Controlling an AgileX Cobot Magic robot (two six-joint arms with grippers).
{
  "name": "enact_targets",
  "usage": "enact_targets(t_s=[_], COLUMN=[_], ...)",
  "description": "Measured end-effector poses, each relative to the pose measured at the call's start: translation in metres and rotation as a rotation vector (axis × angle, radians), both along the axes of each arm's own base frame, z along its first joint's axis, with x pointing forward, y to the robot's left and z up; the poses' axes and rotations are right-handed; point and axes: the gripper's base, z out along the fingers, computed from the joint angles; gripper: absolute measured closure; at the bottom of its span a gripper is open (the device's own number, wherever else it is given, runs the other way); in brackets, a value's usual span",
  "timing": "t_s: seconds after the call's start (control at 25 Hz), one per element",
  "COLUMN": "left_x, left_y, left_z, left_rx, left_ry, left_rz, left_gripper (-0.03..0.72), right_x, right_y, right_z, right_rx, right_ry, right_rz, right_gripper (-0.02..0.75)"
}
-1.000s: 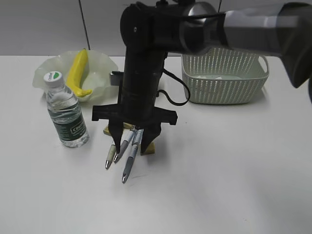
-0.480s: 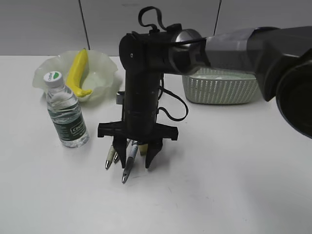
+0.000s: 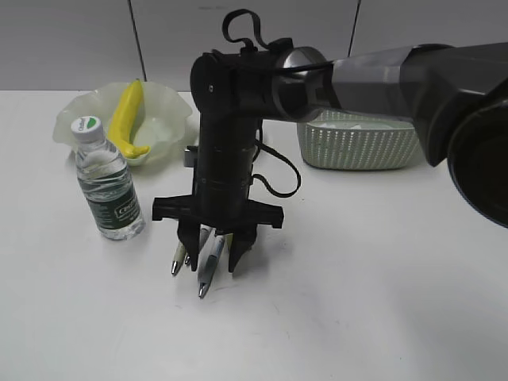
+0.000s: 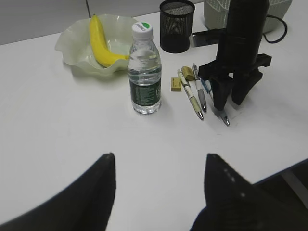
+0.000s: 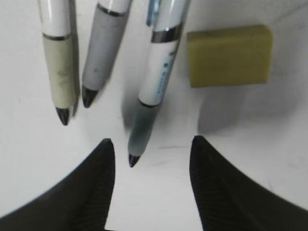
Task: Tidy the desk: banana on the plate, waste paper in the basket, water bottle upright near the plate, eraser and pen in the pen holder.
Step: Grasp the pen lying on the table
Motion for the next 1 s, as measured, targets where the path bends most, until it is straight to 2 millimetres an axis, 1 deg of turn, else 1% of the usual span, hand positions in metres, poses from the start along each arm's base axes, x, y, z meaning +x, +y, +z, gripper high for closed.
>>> enact_targets(t_s=[0.12,0.24,0.56,0.88,0.92,0.96,1.0], left_x=[0.0,0.0,0.0,0.0,0.0,0.0,0.0], left_y=[0.0,0.0,0.0,0.0,0.0,0.0,0.0], left_z=[0.0,0.0,0.0,0.0,0.0,0.0,0.0], left_rx=[0.0,0.0,0.0,0.0,0.0,0.0,0.0], left_ry=[0.0,0.0,0.0,0.0,0.0,0.0,0.0], left_rz=[0.0,0.0,0.0,0.0,0.0,0.0,0.0], left_gripper=[0.252,0.252,0.252,0.258,0.258,0.258,0.258], right_x=[0.001,0.001,0.002,0.001,0.001,0.001,0.001], right_y=[0.001,0.002,0.003,0.004,0.005,0.004,0.004], right_z=[0.0,-0.006,-0.014,-0.02,-0.02,-0.02,-0.019], right_rx=[0.009,0.005,0.001,0.01,0.01,0.004,-0.005], right_ry=[-0.01,-0.008,-0.01,0.018,0.019,0.02,0.023], right_rz=[-0.003,-0.005,-0.007,-0.006,-0.003,0.005,0.02], right_gripper=[0.337,0.361,0.476,0.496,0.514,0.558,0.622])
